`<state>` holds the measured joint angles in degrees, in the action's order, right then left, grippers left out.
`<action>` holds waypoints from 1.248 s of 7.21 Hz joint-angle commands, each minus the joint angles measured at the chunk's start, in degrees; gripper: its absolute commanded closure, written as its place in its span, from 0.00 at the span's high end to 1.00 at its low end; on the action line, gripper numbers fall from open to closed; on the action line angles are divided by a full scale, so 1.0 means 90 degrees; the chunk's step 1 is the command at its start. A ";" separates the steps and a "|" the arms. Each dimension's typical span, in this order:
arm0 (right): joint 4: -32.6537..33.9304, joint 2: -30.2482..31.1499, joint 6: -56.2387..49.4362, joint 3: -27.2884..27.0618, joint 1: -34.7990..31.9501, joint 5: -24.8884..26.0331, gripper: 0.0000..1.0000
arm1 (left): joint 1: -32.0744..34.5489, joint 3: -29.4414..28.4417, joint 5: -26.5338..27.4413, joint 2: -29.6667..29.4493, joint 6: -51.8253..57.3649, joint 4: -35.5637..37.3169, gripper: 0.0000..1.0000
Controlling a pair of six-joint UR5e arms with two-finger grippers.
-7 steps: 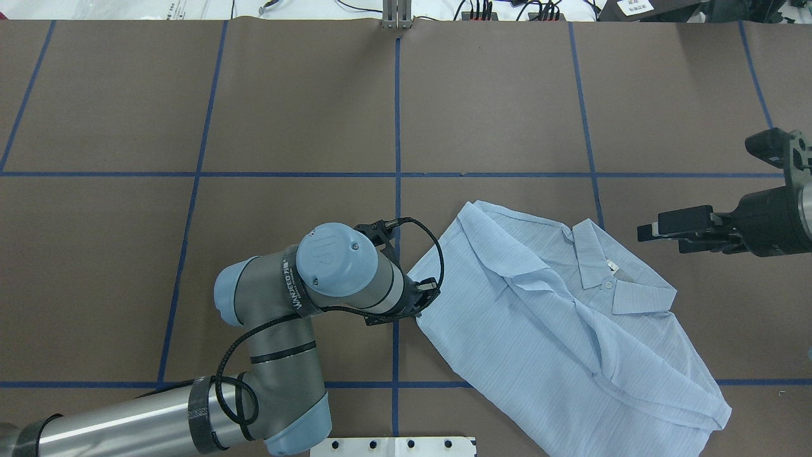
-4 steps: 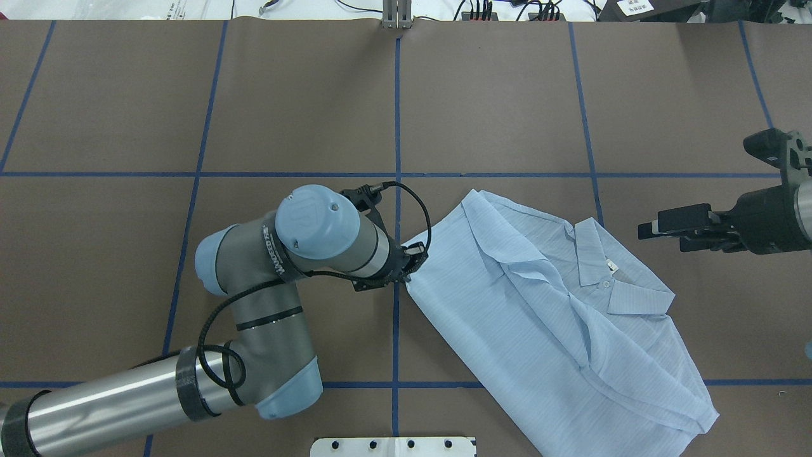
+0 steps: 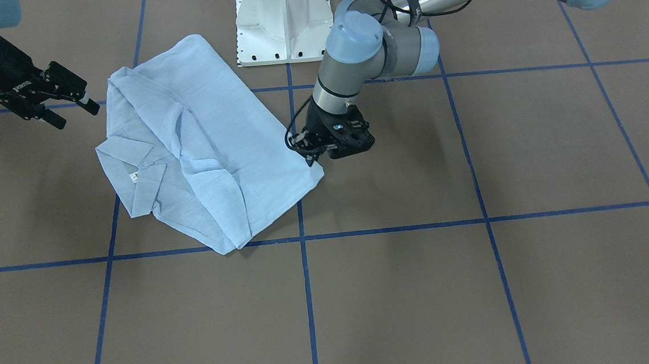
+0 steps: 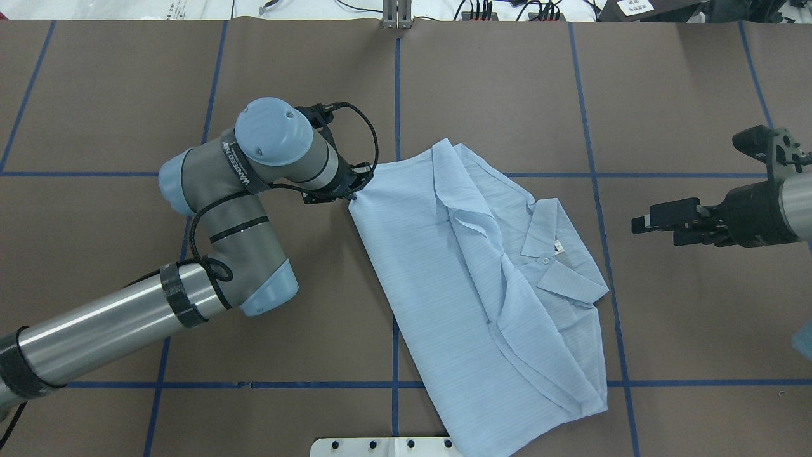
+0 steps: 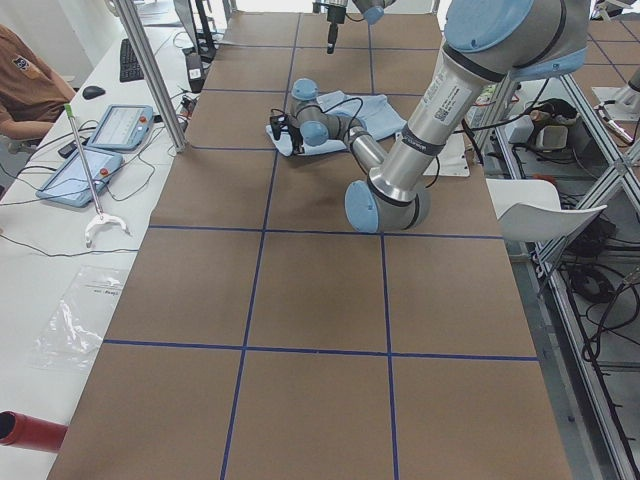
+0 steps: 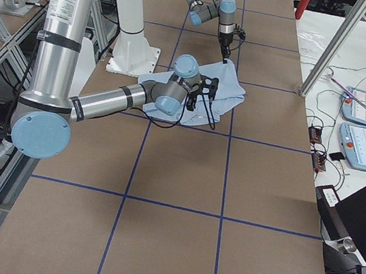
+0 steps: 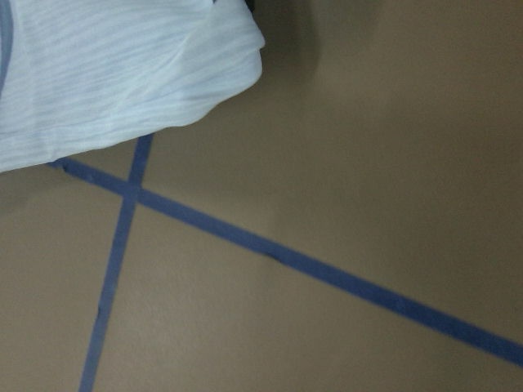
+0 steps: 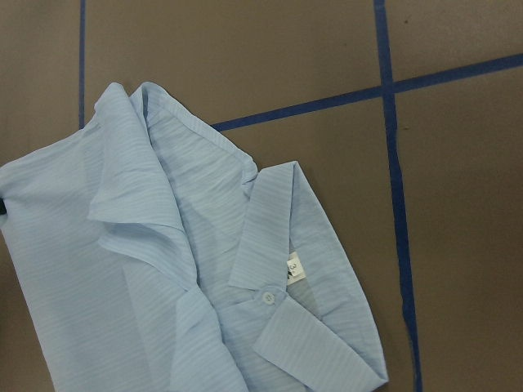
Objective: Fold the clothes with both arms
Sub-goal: 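Drag the shirt with the left gripper away from the robot, straightening it, then move the right gripper over the middle of the folded shirt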
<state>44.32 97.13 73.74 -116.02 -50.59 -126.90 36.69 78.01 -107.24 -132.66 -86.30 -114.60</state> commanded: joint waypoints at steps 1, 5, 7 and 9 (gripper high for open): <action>0.0007 -0.0070 0.0000 0.0078 0.0006 0.0077 1.00 | 0.0628 -0.1852 0.0021 -0.0791 0.0525 -0.1041 0.00; 0.0007 -0.0089 0.0000 0.0108 0.0006 0.0096 1.00 | 0.0768 -0.3170 0.1036 -0.1236 0.0644 -0.2940 0.00; 0.0037 -0.0274 0.0000 0.0166 0.0036 0.0145 1.00 | 0.0777 -0.3132 0.1037 -0.1246 0.0993 -0.2970 0.99; 0.0105 -0.0411 -0.0019 0.0225 0.0394 0.0571 1.00 | 0.1049 -0.2947 0.0882 -0.1226 0.1325 -0.2892 1.00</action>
<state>45.01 94.15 73.66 -114.37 -49.12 -124.39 44.61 50.24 -98.37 -143.81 -76.75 -141.13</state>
